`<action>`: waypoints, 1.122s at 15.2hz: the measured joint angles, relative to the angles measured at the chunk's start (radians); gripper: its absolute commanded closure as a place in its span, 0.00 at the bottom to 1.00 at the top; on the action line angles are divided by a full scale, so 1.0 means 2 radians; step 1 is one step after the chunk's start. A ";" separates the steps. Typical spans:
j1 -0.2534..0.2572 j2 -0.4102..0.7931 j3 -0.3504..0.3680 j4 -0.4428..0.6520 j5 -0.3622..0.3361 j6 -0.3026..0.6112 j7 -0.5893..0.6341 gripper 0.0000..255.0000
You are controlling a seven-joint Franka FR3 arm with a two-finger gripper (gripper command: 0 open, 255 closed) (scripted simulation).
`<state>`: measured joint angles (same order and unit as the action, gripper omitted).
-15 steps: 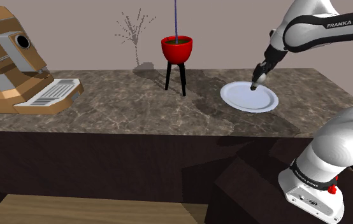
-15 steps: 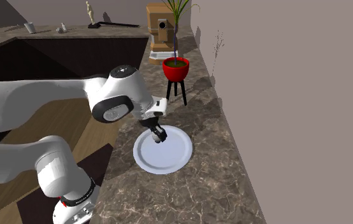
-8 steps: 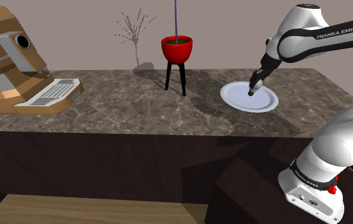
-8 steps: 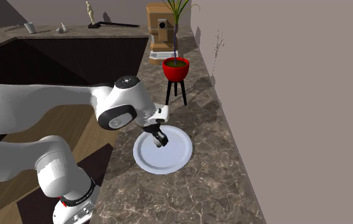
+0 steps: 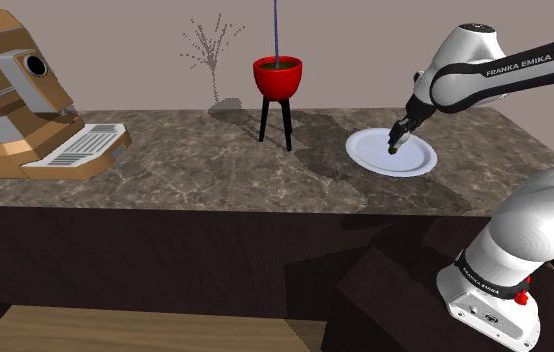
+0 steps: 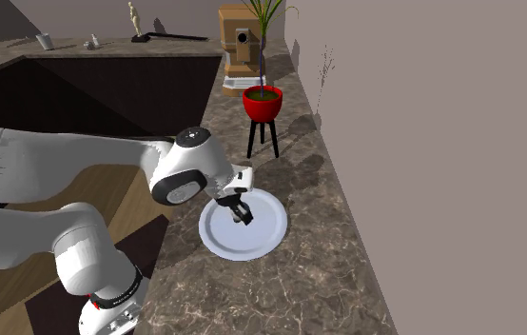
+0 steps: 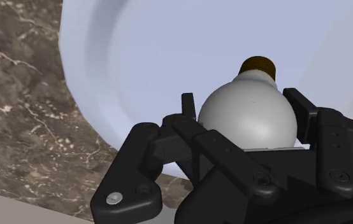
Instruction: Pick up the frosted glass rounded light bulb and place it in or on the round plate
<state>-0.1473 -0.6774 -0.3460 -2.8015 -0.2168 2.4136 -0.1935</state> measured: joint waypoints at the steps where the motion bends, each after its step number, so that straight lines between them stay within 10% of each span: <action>1: -0.001 -0.001 0.000 -0.002 -0.001 0.001 0.000 1.00; 5: -0.001 0.001 -0.001 -0.003 -0.001 0.004 0.000 1.00; 6: -0.001 0.000 0.000 -0.003 -0.001 0.004 0.001 0.00; 17: -0.004 -0.045 0.013 0.020 0.005 -0.072 0.001 0.00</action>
<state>-0.1544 -0.7677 -0.3199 -2.7611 -0.2075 2.2691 -0.1920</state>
